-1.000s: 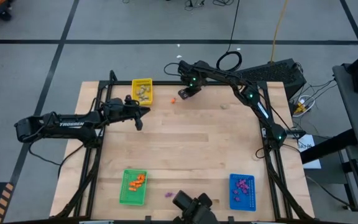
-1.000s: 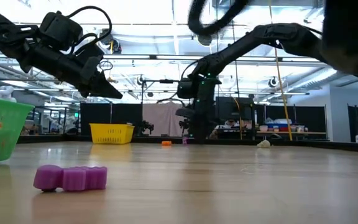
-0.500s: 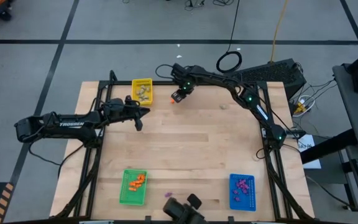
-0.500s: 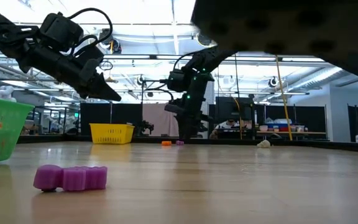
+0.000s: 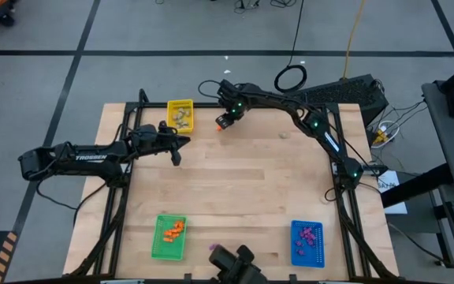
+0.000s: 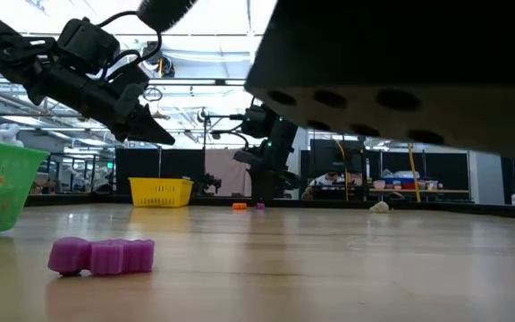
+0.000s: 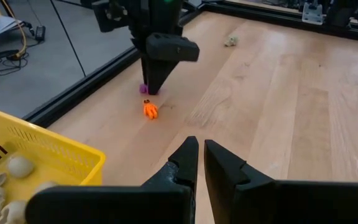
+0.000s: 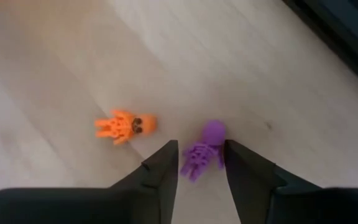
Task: Sort Halloween decoration
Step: Put the purple skeleton toy into the blue bin
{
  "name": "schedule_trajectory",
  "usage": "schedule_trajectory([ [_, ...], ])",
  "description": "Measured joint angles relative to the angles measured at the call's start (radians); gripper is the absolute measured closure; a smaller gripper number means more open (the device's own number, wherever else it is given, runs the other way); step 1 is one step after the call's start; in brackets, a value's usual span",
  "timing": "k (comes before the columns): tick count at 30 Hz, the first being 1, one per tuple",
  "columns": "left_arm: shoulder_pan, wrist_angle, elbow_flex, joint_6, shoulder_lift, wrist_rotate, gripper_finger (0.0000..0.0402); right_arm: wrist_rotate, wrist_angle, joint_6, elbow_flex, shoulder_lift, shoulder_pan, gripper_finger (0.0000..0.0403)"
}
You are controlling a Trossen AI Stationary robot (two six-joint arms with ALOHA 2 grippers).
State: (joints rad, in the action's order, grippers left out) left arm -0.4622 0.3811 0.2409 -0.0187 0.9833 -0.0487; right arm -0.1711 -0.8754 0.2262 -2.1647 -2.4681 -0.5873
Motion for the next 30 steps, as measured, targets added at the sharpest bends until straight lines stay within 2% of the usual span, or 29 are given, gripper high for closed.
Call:
schedule_trajectory([
  [9, 0.0, -0.001, 0.0, 0.002, 0.0, 0.0, 0.0377, -0.069, -0.002, 0.025, -0.001, 0.0, -0.016, 0.0312],
  [20, 0.0, -0.001, 0.0, 0.005, 0.0, 0.0, 0.0377, -0.066, -0.068, -0.057, -0.003, 0.001, -0.027, 0.0396],
  [30, 0.0, -0.002, 0.0, 0.005, 0.0, 0.0, 0.0377, -0.061, -0.215, -0.146, -0.001, 0.093, 0.017, 0.0402],
])
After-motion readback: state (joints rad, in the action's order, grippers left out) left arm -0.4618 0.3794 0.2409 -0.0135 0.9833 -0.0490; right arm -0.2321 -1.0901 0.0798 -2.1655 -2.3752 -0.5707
